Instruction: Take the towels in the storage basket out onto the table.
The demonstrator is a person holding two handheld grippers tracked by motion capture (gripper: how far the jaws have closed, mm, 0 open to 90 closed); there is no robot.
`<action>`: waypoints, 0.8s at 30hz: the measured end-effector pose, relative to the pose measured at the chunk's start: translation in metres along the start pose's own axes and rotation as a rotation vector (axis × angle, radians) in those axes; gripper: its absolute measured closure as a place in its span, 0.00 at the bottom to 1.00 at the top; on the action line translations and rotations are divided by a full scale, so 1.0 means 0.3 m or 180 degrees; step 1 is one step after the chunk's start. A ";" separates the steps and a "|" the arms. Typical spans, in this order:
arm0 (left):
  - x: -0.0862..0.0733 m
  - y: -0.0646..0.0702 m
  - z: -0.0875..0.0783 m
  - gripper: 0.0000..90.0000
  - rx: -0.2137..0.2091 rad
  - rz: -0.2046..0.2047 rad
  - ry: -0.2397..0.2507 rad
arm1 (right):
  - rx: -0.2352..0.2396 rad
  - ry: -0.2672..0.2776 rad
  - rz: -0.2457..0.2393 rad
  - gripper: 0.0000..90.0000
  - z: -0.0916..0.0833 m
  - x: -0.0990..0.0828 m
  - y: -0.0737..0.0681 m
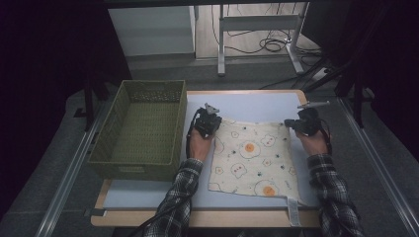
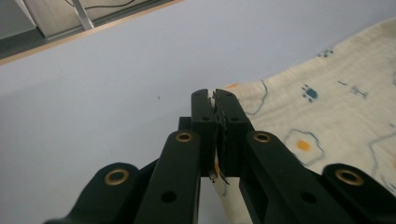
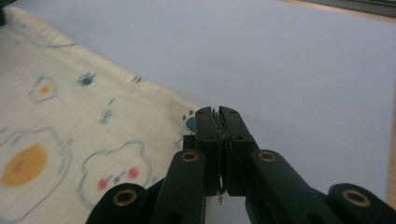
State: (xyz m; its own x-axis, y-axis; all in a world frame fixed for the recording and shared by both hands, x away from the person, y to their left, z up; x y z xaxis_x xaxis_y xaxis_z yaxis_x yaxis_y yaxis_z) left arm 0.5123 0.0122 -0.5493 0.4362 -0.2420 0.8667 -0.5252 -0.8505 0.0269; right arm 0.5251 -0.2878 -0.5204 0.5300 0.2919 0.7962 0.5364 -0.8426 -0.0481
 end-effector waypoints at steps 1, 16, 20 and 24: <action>-0.010 0.012 -0.011 0.97 -0.0014 0.0013 0.0001 | 0.0001 -0.0023 -0.0051 0.97 -0.009 -0.014 -0.009; -0.134 0.135 -0.191 0.96 -0.0213 0.0428 0.0007 | 0.0138 0.0111 -0.0268 0.97 -0.224 -0.198 -0.096; -0.163 0.171 -0.238 0.96 -0.0339 0.0619 -0.0001 | 0.0175 0.0162 -0.0355 0.97 -0.285 -0.242 -0.129; -0.178 0.198 -0.284 0.96 -0.0415 0.0661 0.0077 | 0.0205 0.0198 -0.0405 0.97 -0.340 -0.281 -0.163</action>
Point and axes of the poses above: each handheld gripper's, and its own axes: z roughly forward along the jaws, x roughly out of its top, y roughly to its right, the point moved 7 cm from there along z, roughly forward along the jaws, and after that the axes turned 5 degrees about y, right-handed, at the moved point
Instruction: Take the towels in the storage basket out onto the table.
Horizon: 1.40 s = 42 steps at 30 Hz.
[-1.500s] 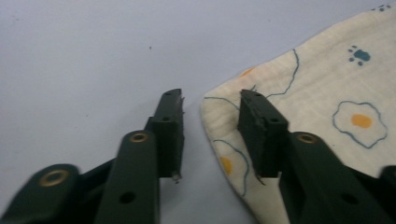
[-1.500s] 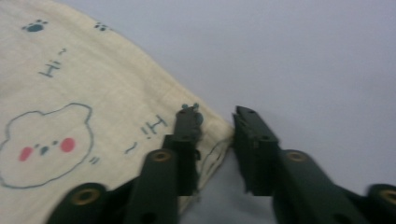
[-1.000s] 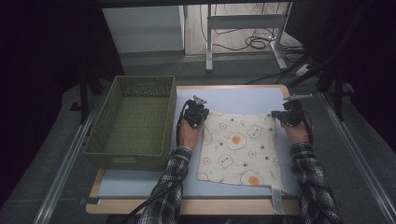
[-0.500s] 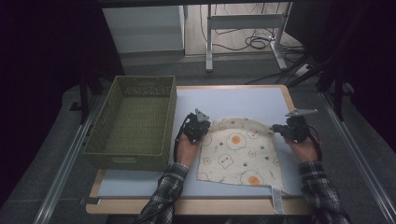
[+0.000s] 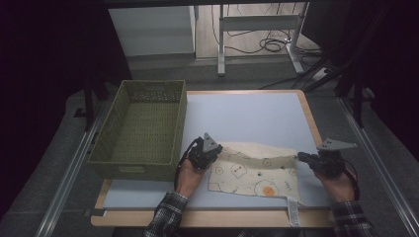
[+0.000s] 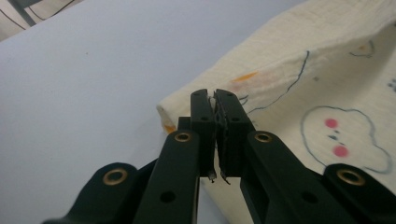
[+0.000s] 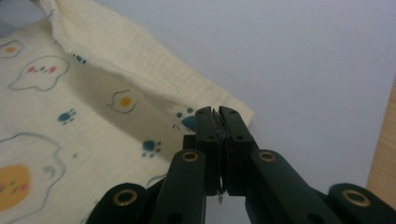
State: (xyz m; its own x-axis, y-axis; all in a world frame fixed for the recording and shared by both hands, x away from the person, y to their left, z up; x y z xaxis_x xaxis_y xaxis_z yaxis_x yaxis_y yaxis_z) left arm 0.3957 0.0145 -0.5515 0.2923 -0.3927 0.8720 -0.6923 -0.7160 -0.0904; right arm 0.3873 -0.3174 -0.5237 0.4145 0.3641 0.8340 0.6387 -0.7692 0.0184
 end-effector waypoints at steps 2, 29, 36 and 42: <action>0.001 0.017 -0.030 0.96 -0.0068 0.0015 0.0071 | 0.0023 0.0028 -0.0034 0.97 -0.028 -0.010 -0.023; -0.173 0.159 -0.227 0.62 -0.0301 -0.0244 0.0016 | 0.0417 -0.0188 -0.0078 0.87 -0.138 -0.199 -0.228; -0.138 0.152 -0.251 0.61 -0.0386 -0.0340 0.0097 | 0.0304 -0.0067 -0.0108 0.84 -0.174 -0.146 -0.202; -0.168 0.165 -0.202 0.65 -0.0629 -0.0417 -0.0053 | 0.0378 -0.0076 -0.0096 0.82 -0.148 -0.132 -0.206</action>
Point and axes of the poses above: each handheld gripper's, and its own axes: z roughly forward along the jaws, x roughly out of its top, y roughly to its right, the point moved 7 cm from there along z, roughly forward along the jaws, and after that the axes turned 5 degrees about y, right-handed, at the moved point
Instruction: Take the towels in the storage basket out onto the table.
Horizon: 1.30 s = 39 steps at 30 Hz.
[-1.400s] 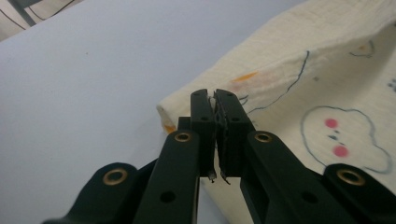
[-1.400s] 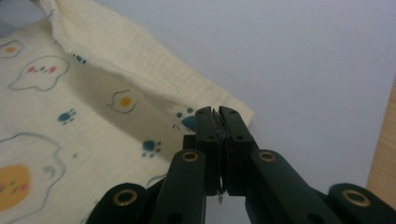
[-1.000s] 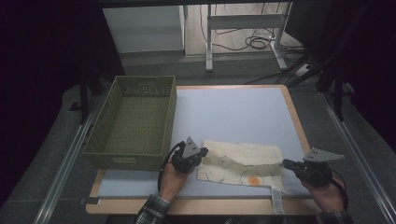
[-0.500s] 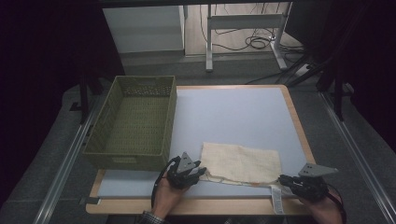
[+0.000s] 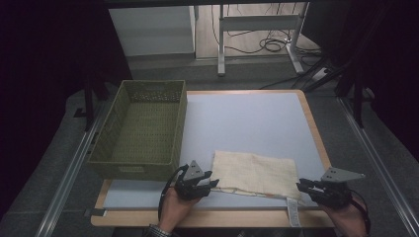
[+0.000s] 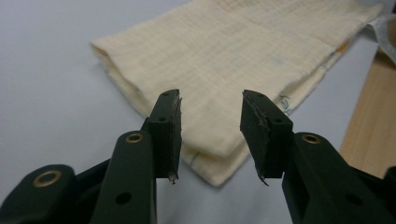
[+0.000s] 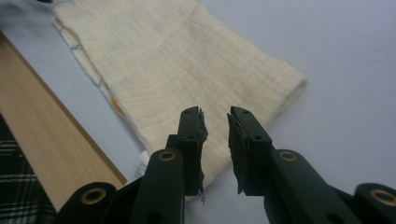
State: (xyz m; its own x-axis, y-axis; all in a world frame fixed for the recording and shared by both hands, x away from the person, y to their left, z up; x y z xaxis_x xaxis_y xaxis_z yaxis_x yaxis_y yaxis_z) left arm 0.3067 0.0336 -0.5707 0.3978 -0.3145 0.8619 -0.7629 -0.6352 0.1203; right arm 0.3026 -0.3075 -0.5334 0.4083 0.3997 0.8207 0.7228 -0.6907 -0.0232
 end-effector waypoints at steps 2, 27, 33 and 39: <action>-0.010 0.006 0.016 0.65 -0.0046 0.0024 -0.0083 | 0.0029 -0.0025 -0.0007 0.81 0.012 -0.006 -0.012; 0.002 -0.002 0.007 0.66 0.0158 0.0102 -0.0278 | -0.0024 -0.0064 0.0053 0.72 0.049 -0.021 0.012; 0.098 -0.038 0.073 0.59 0.0295 0.0155 -0.0192 | -0.0174 0.0019 0.0087 0.70 0.081 0.027 0.080; 0.174 -0.128 0.153 0.64 0.0505 0.0037 -0.0159 | -0.0314 0.0012 0.0152 0.71 0.149 0.077 0.157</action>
Point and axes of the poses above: each handheld gripper's, and its own axes: z roughly forward along the jaws, x roughly out of its top, y roughly to its right, the point moved 7 cm from there along z, roughly forward along the jaws, and after that the axes turned 5 degrees about y, right-handed, at the moved point
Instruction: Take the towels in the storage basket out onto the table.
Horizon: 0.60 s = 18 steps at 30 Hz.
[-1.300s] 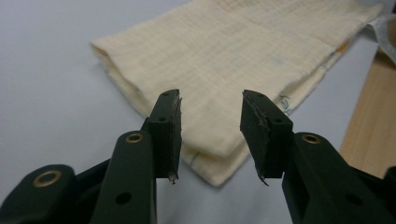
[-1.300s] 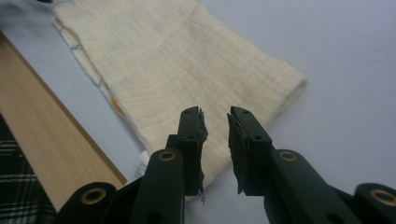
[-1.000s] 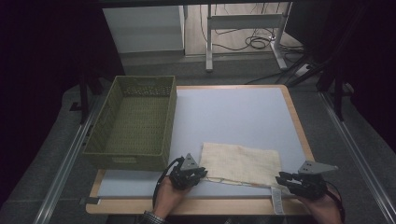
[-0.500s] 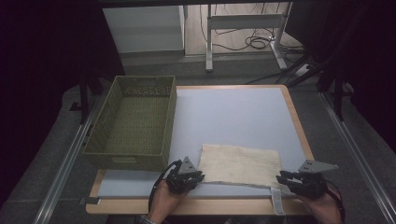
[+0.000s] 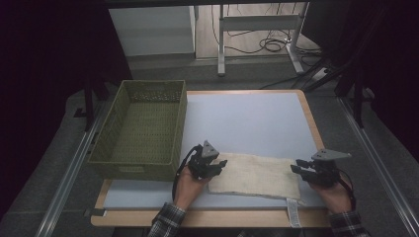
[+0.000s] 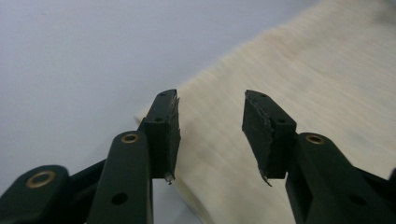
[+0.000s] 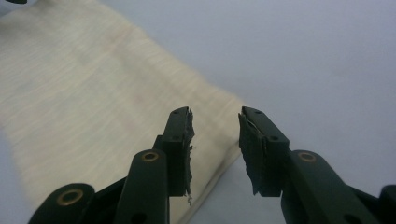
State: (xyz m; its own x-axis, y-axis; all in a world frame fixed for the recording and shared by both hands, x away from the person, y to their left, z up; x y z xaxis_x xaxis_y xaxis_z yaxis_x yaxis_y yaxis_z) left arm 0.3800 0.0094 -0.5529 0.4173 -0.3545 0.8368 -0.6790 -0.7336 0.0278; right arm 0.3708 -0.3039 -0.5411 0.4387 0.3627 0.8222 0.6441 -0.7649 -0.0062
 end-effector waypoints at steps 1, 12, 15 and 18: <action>0.008 -0.016 0.012 0.66 0.0032 -0.0033 0.0014 | -0.0017 0.0010 0.0026 0.72 0.012 0.008 0.012; -0.044 -0.099 0.119 0.63 0.0117 -0.0248 -0.0244 | 0.0005 -0.0172 0.0131 0.72 0.095 -0.024 0.047; -0.051 -0.090 0.115 0.75 -0.0046 -0.0351 -0.0187 | 0.0053 -0.0222 0.0081 0.91 0.099 -0.035 0.033; -0.050 -0.073 0.108 0.95 -0.0207 -0.0341 -0.0207 | 0.0041 -0.0284 -0.0076 0.95 0.096 -0.025 0.021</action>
State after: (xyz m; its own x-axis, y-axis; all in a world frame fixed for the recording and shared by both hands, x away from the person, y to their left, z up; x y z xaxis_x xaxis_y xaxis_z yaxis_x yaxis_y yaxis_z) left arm 0.4082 0.0120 -0.5836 0.5264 -0.3144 0.7900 -0.6652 -0.7309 0.1523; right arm 0.3896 -0.2961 -0.5637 0.4769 0.4273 0.7681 0.6628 -0.7488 0.0050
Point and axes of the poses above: each handheld gripper's, and its own axes: z roughly forward along the jaws, x roughly out of its top, y roughly to its right, the point moved 7 cm from there along z, roughly forward along the jaws, and after that the axes turned 5 degrees about y, right-handed, at the moved point
